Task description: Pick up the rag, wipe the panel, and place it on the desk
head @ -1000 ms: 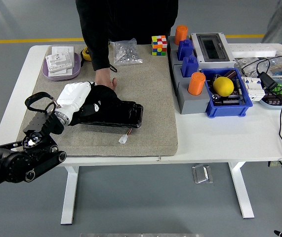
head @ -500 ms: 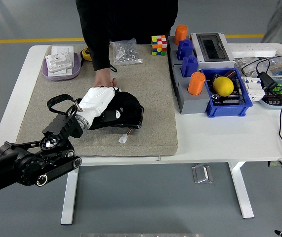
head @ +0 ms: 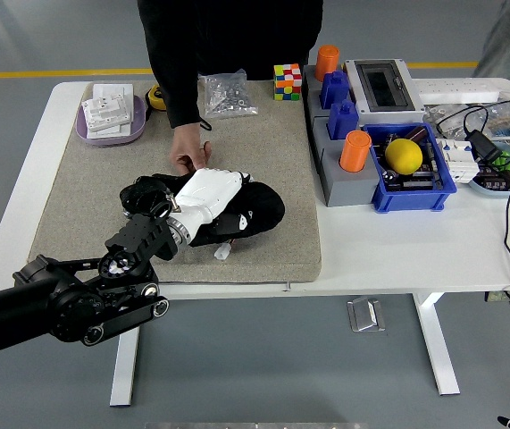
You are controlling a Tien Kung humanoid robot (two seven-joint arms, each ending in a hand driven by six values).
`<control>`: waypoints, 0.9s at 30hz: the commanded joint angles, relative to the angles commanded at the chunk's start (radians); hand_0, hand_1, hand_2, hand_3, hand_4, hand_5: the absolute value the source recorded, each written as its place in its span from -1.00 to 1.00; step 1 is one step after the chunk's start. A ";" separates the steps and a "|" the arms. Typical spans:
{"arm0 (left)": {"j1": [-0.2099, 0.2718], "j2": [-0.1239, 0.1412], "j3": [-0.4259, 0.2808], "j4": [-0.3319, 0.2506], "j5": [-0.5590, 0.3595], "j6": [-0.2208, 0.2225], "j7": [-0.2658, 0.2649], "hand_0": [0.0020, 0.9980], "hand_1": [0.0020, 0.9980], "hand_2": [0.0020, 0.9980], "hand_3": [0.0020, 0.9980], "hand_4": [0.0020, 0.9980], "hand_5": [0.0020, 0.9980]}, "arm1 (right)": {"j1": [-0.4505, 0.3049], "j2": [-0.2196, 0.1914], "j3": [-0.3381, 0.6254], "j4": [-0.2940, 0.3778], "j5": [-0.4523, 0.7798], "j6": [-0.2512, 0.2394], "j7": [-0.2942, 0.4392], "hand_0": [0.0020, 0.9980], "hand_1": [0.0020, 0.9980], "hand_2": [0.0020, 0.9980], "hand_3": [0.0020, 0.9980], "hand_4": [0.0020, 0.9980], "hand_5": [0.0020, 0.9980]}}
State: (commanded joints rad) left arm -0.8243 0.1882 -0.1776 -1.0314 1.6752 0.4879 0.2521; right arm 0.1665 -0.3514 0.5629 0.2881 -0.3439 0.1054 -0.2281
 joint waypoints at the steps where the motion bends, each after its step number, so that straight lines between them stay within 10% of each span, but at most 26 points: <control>1: 0.000 0.000 -0.001 0.001 -0.001 0.000 0.000 -0.54 -0.72 0.06 -0.06 -0.55 -1.00 | 0.000 0.000 0.000 0.000 0.000 0.000 0.000 0.56 0.32 0.43 0.28 1.00 0.12; 27: 0.039 0.076 -0.112 0.074 0.021 -0.006 -0.006 -0.54 -0.72 0.06 -0.06 -0.55 -1.00 | -0.006 0.009 0.011 -0.001 -0.003 -0.005 0.001 0.56 0.32 0.43 0.28 1.00 0.12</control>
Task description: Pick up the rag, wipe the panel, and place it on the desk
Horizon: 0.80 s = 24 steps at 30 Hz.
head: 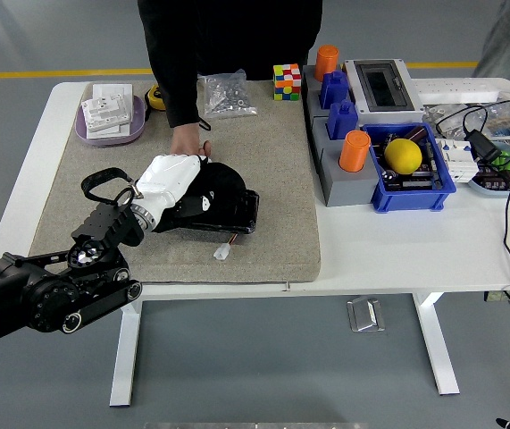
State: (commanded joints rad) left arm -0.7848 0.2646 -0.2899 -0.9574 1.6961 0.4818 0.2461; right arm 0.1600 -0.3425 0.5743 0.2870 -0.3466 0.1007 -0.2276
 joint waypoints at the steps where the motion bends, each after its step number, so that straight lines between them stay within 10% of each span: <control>1: 0.001 0.004 -0.006 0.004 0.001 -0.001 0.001 -0.54 -0.72 0.06 -0.06 -0.55 -1.00 | 0.000 0.000 0.002 0.000 -0.001 0.000 0.000 0.56 0.32 0.43 0.28 1.00 0.12; 24: 0.068 0.092 -0.136 0.055 0.050 0.001 -0.005 -0.54 -0.72 0.06 -0.07 -0.57 -1.00 | -0.011 0.012 0.028 0.000 -0.005 -0.002 -0.001 0.56 0.32 0.43 0.28 1.00 0.13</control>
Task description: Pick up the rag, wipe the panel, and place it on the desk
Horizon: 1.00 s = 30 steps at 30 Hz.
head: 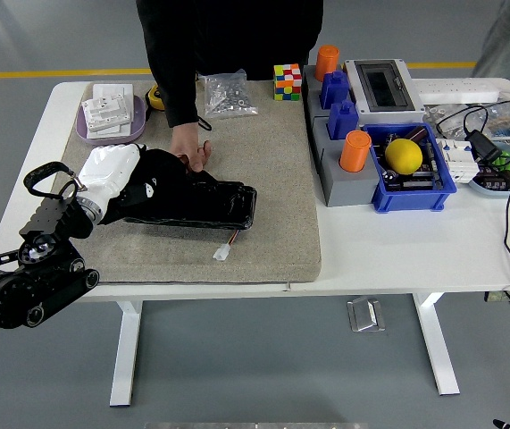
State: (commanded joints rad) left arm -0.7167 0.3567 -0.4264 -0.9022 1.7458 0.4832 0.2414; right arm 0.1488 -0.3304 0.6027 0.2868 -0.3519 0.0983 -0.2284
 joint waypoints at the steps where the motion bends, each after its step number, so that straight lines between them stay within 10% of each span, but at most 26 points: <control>1: 0.001 0.002 -0.004 0.002 0.004 0.000 0.000 -0.54 -0.72 0.06 -0.07 -0.57 -1.00 | 0.000 0.000 0.001 0.000 0.000 0.000 0.000 0.56 0.32 0.43 0.28 1.00 0.13; 16: 0.012 0.030 -0.041 0.002 0.022 0.003 0.003 -0.54 -0.73 0.05 -0.07 -0.58 -1.00 | 0.002 0.004 0.010 0.001 -0.001 -0.002 0.003 0.56 0.32 0.43 0.28 1.00 0.13; 30: -0.016 -0.028 0.033 -0.014 0.000 0.005 0.007 -0.54 -0.74 0.05 -0.08 -0.60 -1.00 | 0.004 0.001 0.008 0.000 0.002 0.000 0.005 0.56 0.32 0.43 0.28 1.00 0.13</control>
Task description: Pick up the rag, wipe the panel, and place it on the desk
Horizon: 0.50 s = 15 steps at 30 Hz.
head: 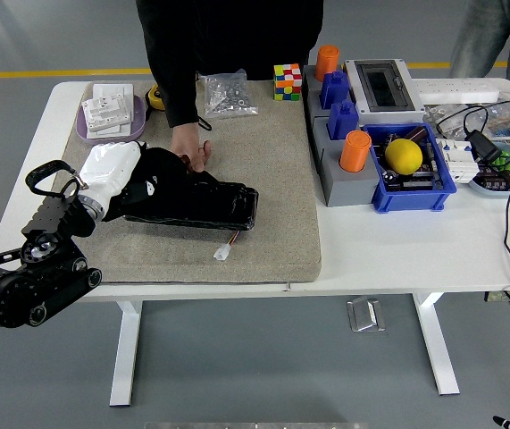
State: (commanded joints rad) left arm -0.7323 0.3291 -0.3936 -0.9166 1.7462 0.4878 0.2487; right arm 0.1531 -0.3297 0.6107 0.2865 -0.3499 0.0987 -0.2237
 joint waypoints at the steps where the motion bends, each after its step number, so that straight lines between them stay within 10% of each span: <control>1: -0.004 -0.007 0.009 -0.004 -0.002 -0.001 0.002 -0.54 -0.74 0.05 -0.08 -0.60 -1.00 | 0.000 -0.001 -0.001 0.000 0.000 0.000 0.000 0.56 0.32 0.43 0.28 1.00 0.13; 15: -0.034 -0.065 0.097 -0.036 -0.019 -0.004 0.017 -0.54 -0.74 0.05 -0.08 -0.61 -1.00 | 0.001 -0.010 -0.016 -0.001 0.003 0.003 0.000 0.56 0.32 0.43 0.28 1.00 0.13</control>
State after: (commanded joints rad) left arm -0.7663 0.2640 -0.2965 -0.9526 1.7273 0.4838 0.2658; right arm 0.1536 -0.3397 0.5950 0.2859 -0.3471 0.1017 -0.2236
